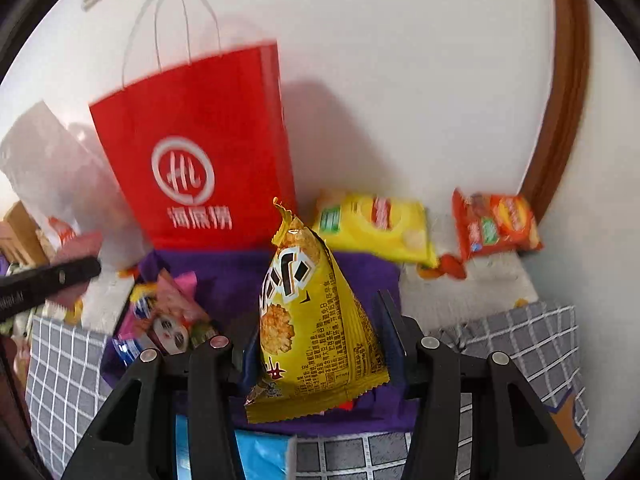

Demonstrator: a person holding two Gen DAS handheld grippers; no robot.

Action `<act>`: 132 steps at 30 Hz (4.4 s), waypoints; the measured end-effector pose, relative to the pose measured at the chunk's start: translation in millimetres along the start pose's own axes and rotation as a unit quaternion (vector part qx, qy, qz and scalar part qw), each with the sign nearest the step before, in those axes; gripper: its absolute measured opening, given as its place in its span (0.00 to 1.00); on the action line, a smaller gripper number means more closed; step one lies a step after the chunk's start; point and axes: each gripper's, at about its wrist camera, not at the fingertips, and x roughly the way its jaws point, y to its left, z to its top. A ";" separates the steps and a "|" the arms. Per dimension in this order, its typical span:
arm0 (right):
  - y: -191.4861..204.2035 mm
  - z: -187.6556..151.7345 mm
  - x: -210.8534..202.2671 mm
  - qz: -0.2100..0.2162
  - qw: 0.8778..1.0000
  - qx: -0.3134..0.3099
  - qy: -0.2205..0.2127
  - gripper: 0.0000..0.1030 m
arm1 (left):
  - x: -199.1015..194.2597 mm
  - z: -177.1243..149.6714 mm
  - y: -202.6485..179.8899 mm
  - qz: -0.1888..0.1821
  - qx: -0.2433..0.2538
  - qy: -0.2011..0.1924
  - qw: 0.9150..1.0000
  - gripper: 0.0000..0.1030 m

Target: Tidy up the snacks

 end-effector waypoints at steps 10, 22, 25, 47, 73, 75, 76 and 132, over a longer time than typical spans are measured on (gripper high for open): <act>13.4 -6.7 61.3 0.016 0.998 -0.025 0.049 0.48 | 31.6 -3.9 2.0 -0.022 -0.001 0.024 0.999 0.33; 23.6 0.5 92.6 0.028 0.998 -0.023 0.048 0.48 | 53.7 -9.8 5.0 -0.058 -0.015 0.055 0.997 0.33; 15.8 1.1 93.3 0.024 0.998 -0.026 0.051 0.49 | 65.7 -13.4 2.6 -0.039 -0.010 0.073 0.997 0.33; 4.9 1.1 93.3 0.044 0.996 -0.037 0.063 0.49 | 92.1 -21.9 4.9 -0.002 -0.018 0.110 0.994 0.30; 10.7 -2.5 101.0 0.031 0.994 -0.060 0.082 0.54 | 92.7 -20.7 5.5 0.001 -0.017 0.116 0.993 0.30; 10.6 -2.2 100.8 0.035 0.994 -0.059 0.084 0.57 | 93.1 -20.5 5.3 0.003 -0.016 0.116 0.993 0.30; 10.2 -1.9 100.6 0.037 0.994 -0.057 0.084 0.58 | 92.8 -20.5 4.1 0.007 -0.012 0.115 0.993 0.30; 3.9 -107.9 -223.1 -0.027 0.999 0.030 -0.026 1.00 | -196.0 -145.7 -70.9 0.035 0.060 -0.040 0.997 0.93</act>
